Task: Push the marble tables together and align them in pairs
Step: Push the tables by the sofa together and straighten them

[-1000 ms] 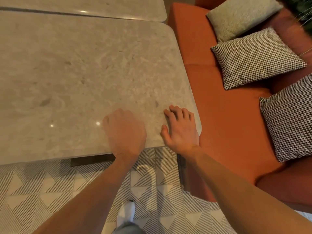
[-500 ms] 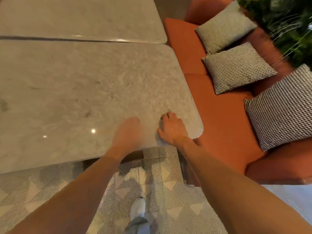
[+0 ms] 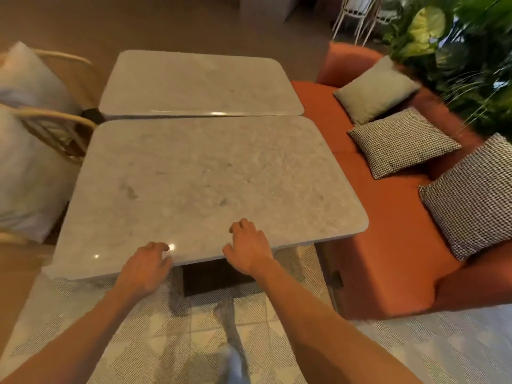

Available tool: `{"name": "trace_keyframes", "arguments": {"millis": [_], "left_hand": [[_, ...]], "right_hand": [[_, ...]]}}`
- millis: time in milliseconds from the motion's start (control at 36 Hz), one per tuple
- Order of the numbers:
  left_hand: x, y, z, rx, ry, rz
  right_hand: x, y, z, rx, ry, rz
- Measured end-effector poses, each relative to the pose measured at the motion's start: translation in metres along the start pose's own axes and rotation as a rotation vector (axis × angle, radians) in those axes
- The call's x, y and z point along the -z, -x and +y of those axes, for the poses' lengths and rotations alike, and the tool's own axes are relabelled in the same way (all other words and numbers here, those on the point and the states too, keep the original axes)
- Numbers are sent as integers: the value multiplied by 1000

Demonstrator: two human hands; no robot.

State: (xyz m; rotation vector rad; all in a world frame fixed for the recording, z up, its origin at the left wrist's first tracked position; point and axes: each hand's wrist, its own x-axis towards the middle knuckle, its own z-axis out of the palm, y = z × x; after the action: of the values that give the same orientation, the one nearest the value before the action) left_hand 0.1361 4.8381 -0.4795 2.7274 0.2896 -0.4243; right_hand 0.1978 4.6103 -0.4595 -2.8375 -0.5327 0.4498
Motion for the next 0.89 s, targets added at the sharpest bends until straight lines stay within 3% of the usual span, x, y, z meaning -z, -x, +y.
{"name": "trace_keyframes", "arguments": {"millis": [361,500,611,694,889], "left_hand": [[55,-23,-181,59,38,116],[53,-47,-248,-71,-9,181],[52,-63,-273,-183,62,222],[51,-73,-277,-274,117,207],[32,-78,-277,-252,268,256]], "right_hand": [[-45,-61,-164,-10,11,-54],[-92,-104,-243,15,-13,-10],[-130,-131,-307,67,-19,68],[-147,-147,-333,-4,4,87],[-162,-154,-346,-29,106,137]]}}
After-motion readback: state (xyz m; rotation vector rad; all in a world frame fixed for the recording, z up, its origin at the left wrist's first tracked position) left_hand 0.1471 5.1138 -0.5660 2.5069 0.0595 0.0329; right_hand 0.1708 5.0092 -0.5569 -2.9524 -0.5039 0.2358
